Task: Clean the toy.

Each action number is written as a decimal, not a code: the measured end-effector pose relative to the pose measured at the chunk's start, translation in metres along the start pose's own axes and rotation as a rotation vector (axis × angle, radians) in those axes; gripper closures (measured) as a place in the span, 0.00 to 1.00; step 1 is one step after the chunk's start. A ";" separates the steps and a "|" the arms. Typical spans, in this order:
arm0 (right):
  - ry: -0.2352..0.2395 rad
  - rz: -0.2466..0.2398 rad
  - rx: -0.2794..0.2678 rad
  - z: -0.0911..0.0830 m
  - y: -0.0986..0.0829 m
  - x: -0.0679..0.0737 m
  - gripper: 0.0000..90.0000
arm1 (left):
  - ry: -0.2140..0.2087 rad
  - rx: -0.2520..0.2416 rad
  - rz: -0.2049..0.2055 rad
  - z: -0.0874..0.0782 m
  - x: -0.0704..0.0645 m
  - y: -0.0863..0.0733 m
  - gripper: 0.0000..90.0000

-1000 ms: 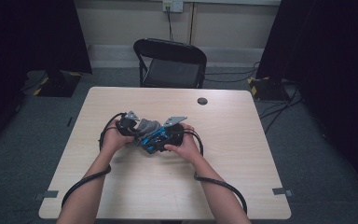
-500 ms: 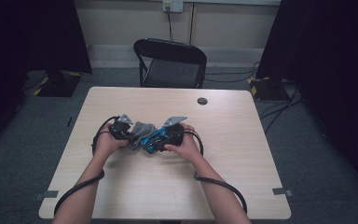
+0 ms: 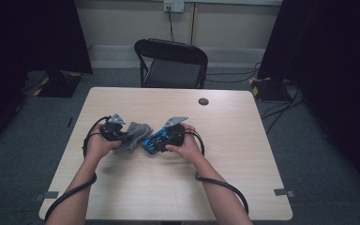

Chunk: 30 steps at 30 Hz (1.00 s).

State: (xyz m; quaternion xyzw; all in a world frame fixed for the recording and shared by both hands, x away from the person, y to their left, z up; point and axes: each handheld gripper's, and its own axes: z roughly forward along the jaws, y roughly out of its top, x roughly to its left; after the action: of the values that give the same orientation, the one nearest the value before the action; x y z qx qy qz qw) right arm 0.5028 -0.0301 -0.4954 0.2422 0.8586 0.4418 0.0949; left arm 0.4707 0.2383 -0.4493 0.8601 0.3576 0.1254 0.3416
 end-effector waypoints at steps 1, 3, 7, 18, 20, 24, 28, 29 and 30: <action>0.000 0.001 0.000 0.000 0.000 0.000 0.09 | 0.009 -0.006 0.005 -0.003 0.002 0.002 0.90; -0.002 0.003 -0.002 0.000 0.000 0.000 0.09 | 0.020 -0.014 0.003 -0.004 0.003 0.004 0.90; -0.002 0.003 -0.002 0.000 0.000 0.000 0.09 | 0.047 -0.045 -0.008 -0.005 0.007 0.011 0.90; -0.002 0.003 -0.001 0.000 0.000 0.000 0.09 | 0.036 -0.074 -0.015 0.005 0.010 0.034 0.90; -0.002 0.004 -0.002 0.000 0.000 0.000 0.09 | 0.039 -0.074 -0.012 0.009 0.010 0.038 0.90; -0.002 0.001 0.006 0.000 0.001 0.000 0.09 | 0.050 -0.078 -0.008 0.017 0.008 0.047 0.90; -0.002 0.002 0.001 0.000 0.000 0.000 0.09 | 0.047 -0.086 -0.015 0.027 0.008 0.054 0.90; -0.002 0.004 0.000 0.000 0.000 0.000 0.09 | 0.050 -0.085 -0.006 0.031 0.008 0.055 0.90; -0.003 0.004 -0.001 0.000 0.000 0.000 0.09 | 0.059 -0.084 0.000 0.033 0.008 0.055 0.89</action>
State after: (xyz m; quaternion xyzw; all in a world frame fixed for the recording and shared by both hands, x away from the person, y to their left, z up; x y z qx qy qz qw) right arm 0.5022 -0.0302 -0.4956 0.2443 0.8578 0.4420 0.0955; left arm 0.5205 0.1991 -0.4360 0.8409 0.3618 0.1657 0.3668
